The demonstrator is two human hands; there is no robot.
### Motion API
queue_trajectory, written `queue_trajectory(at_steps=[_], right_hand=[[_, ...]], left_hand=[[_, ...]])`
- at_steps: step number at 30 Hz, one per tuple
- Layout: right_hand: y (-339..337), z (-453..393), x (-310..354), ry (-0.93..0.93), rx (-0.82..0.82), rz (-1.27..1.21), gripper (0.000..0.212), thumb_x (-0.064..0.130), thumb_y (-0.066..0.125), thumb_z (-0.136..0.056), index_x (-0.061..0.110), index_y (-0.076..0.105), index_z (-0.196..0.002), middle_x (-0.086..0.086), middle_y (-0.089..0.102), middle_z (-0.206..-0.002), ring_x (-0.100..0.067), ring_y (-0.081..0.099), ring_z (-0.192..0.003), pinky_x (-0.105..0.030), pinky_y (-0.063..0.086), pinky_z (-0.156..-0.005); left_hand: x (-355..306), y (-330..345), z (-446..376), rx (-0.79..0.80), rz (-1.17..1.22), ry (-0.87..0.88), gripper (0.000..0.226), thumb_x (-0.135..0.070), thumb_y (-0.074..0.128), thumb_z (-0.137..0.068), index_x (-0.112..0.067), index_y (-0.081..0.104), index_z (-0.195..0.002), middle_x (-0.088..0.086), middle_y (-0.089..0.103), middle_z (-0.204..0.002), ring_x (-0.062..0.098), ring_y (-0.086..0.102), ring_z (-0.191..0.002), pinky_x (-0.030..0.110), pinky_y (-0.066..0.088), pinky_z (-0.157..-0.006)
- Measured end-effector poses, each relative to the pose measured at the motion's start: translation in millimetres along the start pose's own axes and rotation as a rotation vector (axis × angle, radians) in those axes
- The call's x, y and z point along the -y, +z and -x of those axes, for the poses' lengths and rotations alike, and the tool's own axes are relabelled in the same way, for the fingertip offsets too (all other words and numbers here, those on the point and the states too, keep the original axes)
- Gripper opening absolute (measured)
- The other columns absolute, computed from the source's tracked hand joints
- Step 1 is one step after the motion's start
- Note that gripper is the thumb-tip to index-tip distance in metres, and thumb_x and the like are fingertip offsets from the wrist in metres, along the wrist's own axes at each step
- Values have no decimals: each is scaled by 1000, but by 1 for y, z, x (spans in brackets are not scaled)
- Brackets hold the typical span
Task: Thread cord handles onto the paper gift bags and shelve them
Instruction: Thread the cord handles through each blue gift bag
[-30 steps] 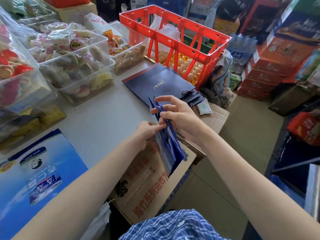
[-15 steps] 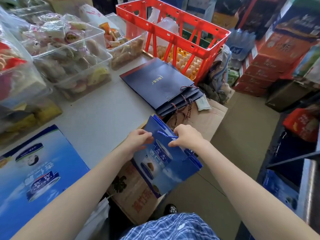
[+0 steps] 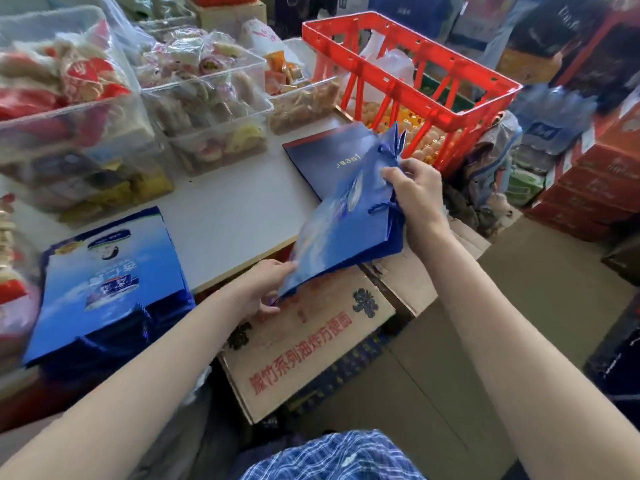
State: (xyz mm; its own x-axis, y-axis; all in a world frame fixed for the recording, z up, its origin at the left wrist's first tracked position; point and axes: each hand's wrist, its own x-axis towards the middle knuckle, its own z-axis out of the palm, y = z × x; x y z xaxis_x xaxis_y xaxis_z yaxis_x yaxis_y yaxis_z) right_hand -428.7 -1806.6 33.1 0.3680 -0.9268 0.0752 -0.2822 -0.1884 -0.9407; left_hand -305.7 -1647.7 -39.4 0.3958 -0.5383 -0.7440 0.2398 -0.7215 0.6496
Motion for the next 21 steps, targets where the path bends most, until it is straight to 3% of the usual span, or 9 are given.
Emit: queue_trajectory(at_steps=[3, 5, 8, 9, 11, 14, 17, 19, 21], right_hand=[[-10, 11, 14, -135, -21, -84, 24, 13, 58, -86, 21, 51, -65, 3, 52, -66, -14, 48, -64, -30, 38, -63], [-7, 20, 21, -172, -63, -161, 19, 12, 57, -89, 21, 51, -73, 7, 52, -67, -7, 48, -61, -22, 38, -60], [10, 38, 18, -160, -40, -195, 10, 15, 56, -91, 15, 47, -94, 10, 54, -75, -2, 52, -65, -14, 40, -61], [17, 45, 12, -143, 17, -186, 14, 16, 57, -91, 13, 45, -99, 8, 55, -78, -5, 54, -69, -15, 41, -63], [32, 53, -3, -68, 167, -196, 22, 19, 59, -90, 7, 46, -104, -2, 59, -86, -16, 58, -78, -21, 45, -71], [40, 46, -27, 215, 330, -352, 39, 31, 70, -80, 4, 54, -104, -8, 63, -92, -22, 62, -81, -30, 50, -72], [46, 30, -51, 514, 260, -635, 32, 17, 69, -84, 2, 56, -109, -10, 64, -92, -23, 64, -79, -30, 54, -65], [58, 28, -58, 548, 310, -507, 46, 6, 67, -84, -2, 48, -125, -15, 62, -106, -26, 63, -89, -36, 54, -80], [88, 35, -52, 471, 444, -354, 50, -5, 63, -82, -2, 47, -129, -16, 61, -107, -23, 61, -84, -33, 52, -80]], left_hand=[[3, 5, 16, -31, 212, -44, 45, -40, 52, -93, -18, 40, -131, 12, 38, -136, 34, 47, -116, 47, 49, -85], [-2, 6, 26, 4, 493, -31, 55, -34, 54, -93, -18, 30, -140, 21, 31, -142, 41, 49, -115, 48, 56, -76], [-19, 9, 38, -1, 893, 135, 35, -17, 50, -95, -5, 40, -126, 23, 62, -98, 25, 67, -72, 29, 57, -50], [-23, 11, 41, -72, 961, 190, 24, -11, 49, -95, -3, 44, -117, 17, 65, -79, 18, 66, -55, 24, 54, -43], [-23, 9, 40, -246, 992, 281, 14, -3, 48, -94, -4, 49, -107, 9, 62, -68, 9, 60, -40, 19, 48, -37], [-4, -12, 35, -414, 859, 457, 18, 8, 48, -90, -5, 49, -103, 10, 61, -96, 11, 67, -66, 23, 55, -54], [24, -49, 31, -418, 661, 575, 54, 8, 47, -91, -11, 34, -141, 6, 52, -134, 19, 58, -110, 31, 53, -87], [38, -77, 31, -495, 465, 622, 62, 4, 49, -92, -15, 27, -146, 2, 45, -141, 11, 46, -122, 19, 43, -95], [51, -109, 25, -670, 248, 597, 58, -4, 54, -92, -16, 32, -144, 2, 41, -144, 10, 37, -130, 16, 33, -99]])
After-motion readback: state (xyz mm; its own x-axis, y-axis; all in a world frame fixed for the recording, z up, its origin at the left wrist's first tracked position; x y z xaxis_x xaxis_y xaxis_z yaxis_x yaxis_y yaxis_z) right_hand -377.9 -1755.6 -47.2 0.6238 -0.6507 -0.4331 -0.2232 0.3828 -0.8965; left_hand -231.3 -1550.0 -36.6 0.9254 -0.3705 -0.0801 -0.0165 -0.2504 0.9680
